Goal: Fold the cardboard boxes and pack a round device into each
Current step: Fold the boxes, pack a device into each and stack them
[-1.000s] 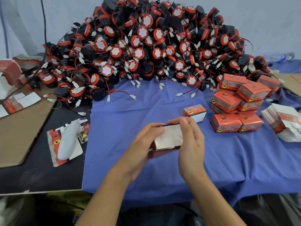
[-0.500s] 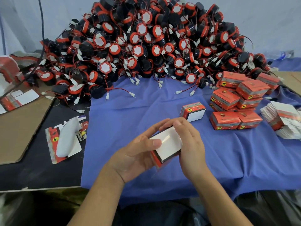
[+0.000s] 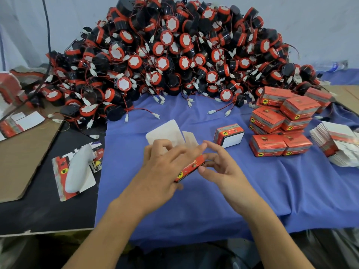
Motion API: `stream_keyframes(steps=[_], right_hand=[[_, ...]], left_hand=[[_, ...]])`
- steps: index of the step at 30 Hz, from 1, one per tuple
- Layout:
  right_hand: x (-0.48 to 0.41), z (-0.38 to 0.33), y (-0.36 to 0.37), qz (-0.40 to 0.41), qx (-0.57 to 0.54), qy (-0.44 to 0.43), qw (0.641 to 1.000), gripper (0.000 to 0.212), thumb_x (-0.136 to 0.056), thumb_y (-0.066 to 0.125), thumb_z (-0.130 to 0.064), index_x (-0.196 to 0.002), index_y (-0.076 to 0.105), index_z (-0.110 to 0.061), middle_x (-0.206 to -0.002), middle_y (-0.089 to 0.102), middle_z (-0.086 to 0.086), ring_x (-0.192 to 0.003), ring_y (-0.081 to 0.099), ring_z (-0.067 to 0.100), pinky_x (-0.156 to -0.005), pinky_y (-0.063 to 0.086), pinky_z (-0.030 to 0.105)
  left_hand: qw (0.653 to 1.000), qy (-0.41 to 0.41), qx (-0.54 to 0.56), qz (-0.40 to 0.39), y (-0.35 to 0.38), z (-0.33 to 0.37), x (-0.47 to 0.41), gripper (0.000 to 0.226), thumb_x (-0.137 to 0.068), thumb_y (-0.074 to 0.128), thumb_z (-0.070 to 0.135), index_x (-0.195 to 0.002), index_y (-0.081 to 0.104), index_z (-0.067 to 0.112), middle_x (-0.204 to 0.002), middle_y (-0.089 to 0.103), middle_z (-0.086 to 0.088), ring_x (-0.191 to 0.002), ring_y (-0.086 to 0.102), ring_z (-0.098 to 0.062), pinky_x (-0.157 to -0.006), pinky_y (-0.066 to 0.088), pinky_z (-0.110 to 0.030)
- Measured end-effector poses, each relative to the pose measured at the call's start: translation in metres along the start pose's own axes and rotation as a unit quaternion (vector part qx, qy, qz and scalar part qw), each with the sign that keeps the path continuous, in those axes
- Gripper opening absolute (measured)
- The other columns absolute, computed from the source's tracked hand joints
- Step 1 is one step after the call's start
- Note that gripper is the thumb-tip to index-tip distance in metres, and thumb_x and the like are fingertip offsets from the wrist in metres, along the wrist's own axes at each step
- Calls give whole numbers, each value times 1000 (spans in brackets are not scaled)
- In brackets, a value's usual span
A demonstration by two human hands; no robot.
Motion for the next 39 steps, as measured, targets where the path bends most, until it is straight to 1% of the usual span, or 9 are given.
stream_keyframes(steps=[4, 8, 11, 15, 19, 22, 26, 31, 39], right_hand=[[-6, 3, -1, -81, 85, -2, 993, 61, -88, 81, -12, -140, 58, -32, -115, 70, 5, -111, 62, 31, -99, 57, 42], [-12, 11, -5, -84, 124, 38, 988, 54, -73, 90, -2, -119, 67, -20, -112, 72, 17, -110, 64, 43, -100, 50, 61], [-11, 22, -9, -27, 179, 49, 982, 64, -66, 94, -4, -118, 63, -27, -107, 72, 8, -100, 70, 25, -90, 59, 43], [-9, 31, -2, -24, 227, 24, 973, 66, -66, 97, -20, -119, 59, -33, -107, 71, -18, -97, 68, 0, -75, 53, 14], [-10, 28, 0, -57, 256, 18, 965, 69, -67, 97, -27, -122, 58, -36, -112, 69, -15, -100, 66, 1, -78, 52, 15], [-14, 19, -10, -127, 208, 37, 969, 65, -74, 88, -45, -131, 57, -44, -109, 69, -11, -95, 65, 5, -84, 52, 18], [-29, 6, -19, -29, 102, 55, 993, 77, -82, 44, -88, -140, 56, -39, -105, 66, -11, -100, 62, 7, -89, 52, 25], [-81, -1, 5, -20, -31, 97, 995, 73, -94, 29, -72, -142, 59, -25, -136, 66, -7, -125, 60, 1, -102, 49, 26], [-192, -40, 72, -156, 67, 108, 979, 40, -109, 45, -38, -140, 57, -16, -159, 45, 1, -146, 43, 14, -121, 36, 34]], left_hand=[[998, 65, 0, -23, 14, -2, 3, 127, -56, 92, 7, -158, 25, 41, -130, 58, 27, -111, 34, -18, -100, 18, -25], [990, 136, -28, -13, 27, -7, 14, 115, -53, 97, 25, -154, 42, 34, -144, 55, 20, -126, 40, -24, -107, 29, -33], [991, 5, 108, 75, 30, -21, 26, 92, -76, 85, 50, -155, 38, 42, -159, 36, 12, -140, 33, -16, -116, 33, -38], [860, -221, 458, 45, 49, -29, 38, 105, -78, 88, 36, -155, 21, 55, -149, 49, 21, -136, 52, -4, -107, 48, -27], [851, -237, 467, 41, 53, -35, 41, 70, -83, 87, 28, -142, 51, 41, -138, 61, 22, -128, 58, -1, -101, 56, -35], [833, -237, 501, 0, 44, -42, 35, 78, -71, 89, 43, -140, 54, 41, -140, 60, 20, -131, 56, -1, -98, 56, -27], [725, -309, 609, 90, 27, -57, 16, 71, -77, 75, 65, -136, 61, 29, -135, 67, 13, -127, 61, -5, -101, 54, -27], [620, -436, 608, 237, 30, -99, -12, 27, -104, 60, 28, -129, 67, 20, -132, 69, 3, -121, 65, -7, -107, 50, -34], [643, -531, 443, 329, 32, -188, -46, 55, -104, 49, 11, -158, 37, 12, -158, 44, -1, -143, 44, -14, -113, 36, -27]])
Point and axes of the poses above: each hand's wrist, its own x-axis away from the middle knuckle, its own y-axis out of the palm, z = x × y, the point moved 3 cm from there along -x, towards the middle knuckle
